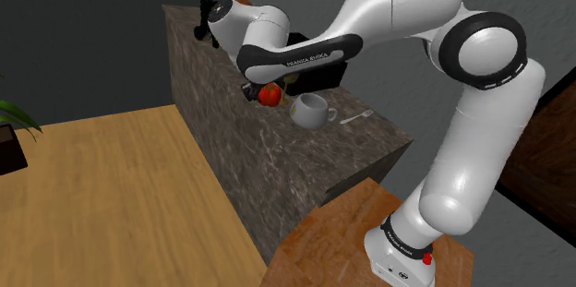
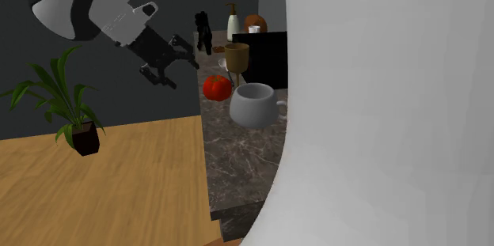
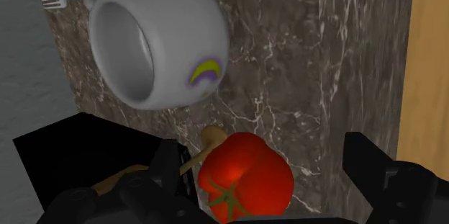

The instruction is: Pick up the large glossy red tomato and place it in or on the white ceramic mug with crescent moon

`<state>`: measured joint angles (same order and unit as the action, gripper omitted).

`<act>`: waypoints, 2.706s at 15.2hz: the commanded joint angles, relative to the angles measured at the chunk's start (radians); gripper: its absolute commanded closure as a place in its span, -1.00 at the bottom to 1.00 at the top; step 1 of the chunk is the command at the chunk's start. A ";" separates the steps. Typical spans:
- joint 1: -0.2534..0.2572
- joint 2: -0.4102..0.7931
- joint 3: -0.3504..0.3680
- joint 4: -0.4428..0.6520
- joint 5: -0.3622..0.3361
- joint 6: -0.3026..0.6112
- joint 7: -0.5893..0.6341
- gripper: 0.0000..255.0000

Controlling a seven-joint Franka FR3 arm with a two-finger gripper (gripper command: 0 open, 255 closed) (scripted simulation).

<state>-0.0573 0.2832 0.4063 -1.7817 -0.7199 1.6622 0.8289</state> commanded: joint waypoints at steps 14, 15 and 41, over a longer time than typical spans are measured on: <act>0.227 0.744 -0.218 0.858 -0.335 -0.341 -0.010 -1.00; 0.218 0.734 -0.218 0.834 -0.335 -0.329 -0.002 -1.00; 0.181 0.669 -0.217 0.742 -0.337 -0.296 0.005 1.00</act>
<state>0.1230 0.9548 0.1898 -1.0464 -1.0568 1.3714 0.8418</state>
